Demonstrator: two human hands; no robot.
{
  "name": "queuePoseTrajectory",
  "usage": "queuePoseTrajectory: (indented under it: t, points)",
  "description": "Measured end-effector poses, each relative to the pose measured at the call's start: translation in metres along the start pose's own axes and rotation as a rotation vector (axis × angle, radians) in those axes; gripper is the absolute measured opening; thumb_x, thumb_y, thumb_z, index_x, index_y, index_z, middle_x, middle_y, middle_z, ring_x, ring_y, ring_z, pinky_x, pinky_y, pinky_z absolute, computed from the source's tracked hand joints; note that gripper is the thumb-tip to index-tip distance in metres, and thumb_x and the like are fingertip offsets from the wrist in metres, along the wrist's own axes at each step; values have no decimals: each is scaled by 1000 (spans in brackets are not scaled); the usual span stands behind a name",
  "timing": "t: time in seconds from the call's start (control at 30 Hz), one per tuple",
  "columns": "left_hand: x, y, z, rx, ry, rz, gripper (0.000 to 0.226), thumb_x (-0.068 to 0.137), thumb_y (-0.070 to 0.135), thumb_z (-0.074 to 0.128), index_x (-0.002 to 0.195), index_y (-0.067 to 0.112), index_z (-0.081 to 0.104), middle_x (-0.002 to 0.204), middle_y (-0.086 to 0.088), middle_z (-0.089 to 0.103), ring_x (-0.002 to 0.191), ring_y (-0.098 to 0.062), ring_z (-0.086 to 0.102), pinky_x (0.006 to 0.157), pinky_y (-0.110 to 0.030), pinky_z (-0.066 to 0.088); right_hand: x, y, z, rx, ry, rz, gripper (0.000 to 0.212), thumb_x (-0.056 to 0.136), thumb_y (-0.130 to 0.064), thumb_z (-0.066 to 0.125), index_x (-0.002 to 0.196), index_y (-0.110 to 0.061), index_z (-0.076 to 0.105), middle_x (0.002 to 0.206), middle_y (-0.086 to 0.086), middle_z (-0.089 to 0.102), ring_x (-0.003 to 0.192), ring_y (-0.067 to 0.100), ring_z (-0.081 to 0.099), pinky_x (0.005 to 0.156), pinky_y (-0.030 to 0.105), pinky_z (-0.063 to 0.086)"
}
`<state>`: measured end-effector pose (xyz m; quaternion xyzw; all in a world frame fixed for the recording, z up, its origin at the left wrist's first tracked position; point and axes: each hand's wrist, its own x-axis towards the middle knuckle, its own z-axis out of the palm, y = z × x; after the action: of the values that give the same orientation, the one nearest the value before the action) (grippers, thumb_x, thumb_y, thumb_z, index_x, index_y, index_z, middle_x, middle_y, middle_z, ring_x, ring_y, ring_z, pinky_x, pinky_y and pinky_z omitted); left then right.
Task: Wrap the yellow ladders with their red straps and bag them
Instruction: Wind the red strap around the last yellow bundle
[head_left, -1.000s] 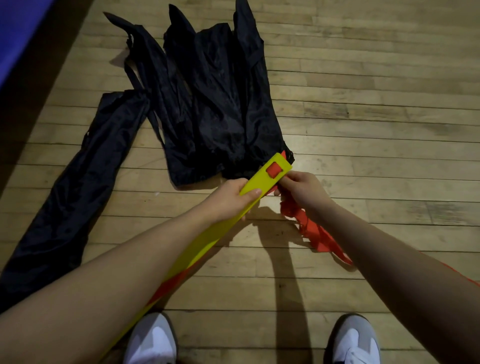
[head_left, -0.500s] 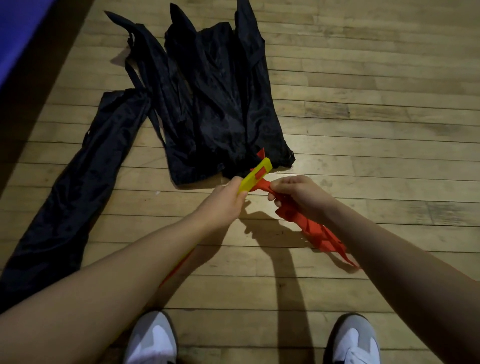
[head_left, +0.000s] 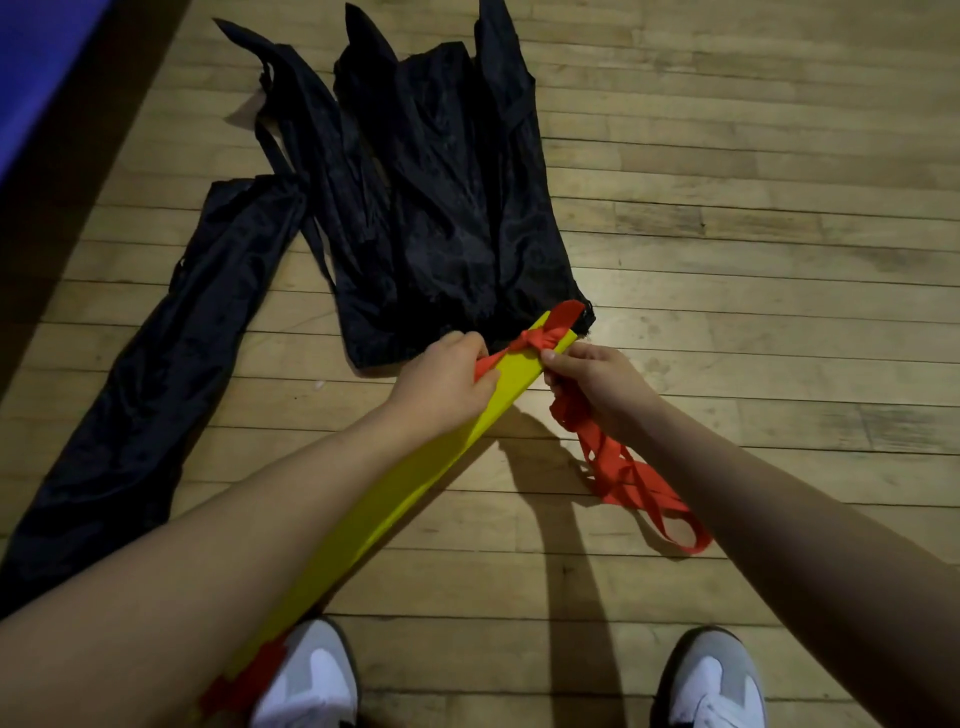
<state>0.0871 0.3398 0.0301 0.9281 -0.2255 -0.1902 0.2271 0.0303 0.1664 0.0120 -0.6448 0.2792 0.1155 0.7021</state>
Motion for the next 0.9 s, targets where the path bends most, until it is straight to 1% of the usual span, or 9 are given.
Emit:
queuePoseTrajectory:
  t: [0.1,0.27,0.4,0.5,0.6,0.7,0.77,0.83,0.9]
  points:
    - [-1,-3,-2,-150,19,21,17,89,30,64,89,17,53,89,2,52,87,-20,55,71,-31,43,0,1,-2,19,-29,-11,21,94,-12,57,74,-10,58,65,4,54,57,13,46,54,27,32]
    - [-3,-6,6,-268,216,0,14,85,22,70,82,14,58,83,2,53,80,-14,53,68,-25,39,1,0,7,-42,22,-31,20,97,-12,54,77,-9,58,68,4,54,59,14,48,58,26,36]
    - [-3,-5,13,-448,45,36,12,94,21,60,95,9,64,102,2,45,93,-6,47,83,-15,35,-1,3,11,45,18,5,19,98,-11,50,80,-8,54,69,5,53,58,14,50,57,26,36]
    - [-6,-11,14,-530,-48,28,9,96,15,56,100,19,62,106,2,52,103,-11,52,89,-22,41,-3,2,6,114,-17,35,19,98,-11,49,80,-7,52,70,6,53,60,14,51,57,26,38]
    - [-7,-11,15,-560,-31,-9,18,91,21,63,104,22,50,102,7,55,104,-10,54,89,-32,47,-6,-1,7,115,-50,23,17,99,-11,47,84,-6,53,71,5,53,61,12,51,57,22,41]
    - [-6,-7,10,-595,-109,-117,26,94,29,59,115,16,49,105,1,63,87,-17,69,82,-37,55,-8,-3,9,101,-36,-7,19,99,-12,48,83,-6,56,70,5,53,61,12,52,60,24,40]
    - [-7,-5,10,-615,-140,-140,21,95,28,58,110,14,57,95,-2,69,75,-19,72,76,-41,58,-10,-2,11,55,-24,-35,18,97,-13,52,81,-7,58,68,3,54,62,13,52,59,25,38]
    - [-8,-4,13,-549,-83,-134,14,94,31,60,95,17,59,84,0,69,68,-12,69,67,-32,57,-14,-2,17,-35,-32,-63,10,91,-14,63,83,-10,59,64,-4,54,58,8,50,52,20,37]
    - [-9,-2,16,-411,2,-117,16,92,33,62,84,20,55,76,4,62,66,-6,60,58,-21,46,-16,-2,24,-80,-31,-91,14,85,-13,70,83,-12,57,55,-13,52,48,0,47,45,13,34]
